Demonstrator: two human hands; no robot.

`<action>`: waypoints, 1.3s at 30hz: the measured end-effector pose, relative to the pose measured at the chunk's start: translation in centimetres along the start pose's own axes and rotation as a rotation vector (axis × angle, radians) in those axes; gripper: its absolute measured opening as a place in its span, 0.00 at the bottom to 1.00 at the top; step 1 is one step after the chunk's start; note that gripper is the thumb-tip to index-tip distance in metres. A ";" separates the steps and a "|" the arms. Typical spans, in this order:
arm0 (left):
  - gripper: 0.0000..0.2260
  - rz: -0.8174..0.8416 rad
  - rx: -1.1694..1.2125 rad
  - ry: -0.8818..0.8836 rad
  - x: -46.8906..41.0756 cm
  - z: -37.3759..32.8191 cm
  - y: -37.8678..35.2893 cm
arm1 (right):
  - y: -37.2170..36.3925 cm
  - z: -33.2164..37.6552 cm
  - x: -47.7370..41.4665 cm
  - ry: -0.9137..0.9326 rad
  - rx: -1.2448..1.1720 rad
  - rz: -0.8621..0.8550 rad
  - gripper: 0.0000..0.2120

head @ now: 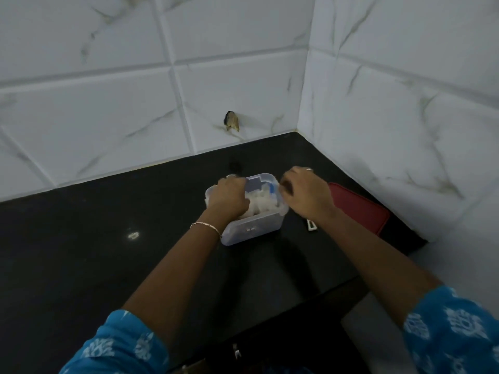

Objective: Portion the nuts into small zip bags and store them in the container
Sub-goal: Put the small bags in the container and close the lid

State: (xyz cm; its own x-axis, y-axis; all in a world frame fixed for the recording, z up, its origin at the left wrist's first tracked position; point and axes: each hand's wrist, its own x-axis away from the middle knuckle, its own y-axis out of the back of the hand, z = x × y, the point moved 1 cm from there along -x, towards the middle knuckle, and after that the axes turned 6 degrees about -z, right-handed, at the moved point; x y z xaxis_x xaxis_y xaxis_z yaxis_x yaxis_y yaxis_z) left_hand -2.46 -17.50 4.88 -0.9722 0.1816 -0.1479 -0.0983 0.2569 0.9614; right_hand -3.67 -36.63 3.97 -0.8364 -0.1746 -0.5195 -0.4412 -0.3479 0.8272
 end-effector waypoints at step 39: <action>0.21 0.041 0.111 -0.308 1.5 -10.3 -5.8 | 7.3 -12.4 5.9 -0.271 0.489 0.406 0.13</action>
State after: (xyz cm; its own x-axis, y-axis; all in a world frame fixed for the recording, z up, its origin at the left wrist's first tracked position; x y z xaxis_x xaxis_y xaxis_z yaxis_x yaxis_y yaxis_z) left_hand -5.50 -28.53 1.49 -0.8631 0.4682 -0.1891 -0.0202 0.3422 0.9394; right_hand -7.80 -51.65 4.23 -0.9900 0.0558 -0.1294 -0.1189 0.1627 0.9795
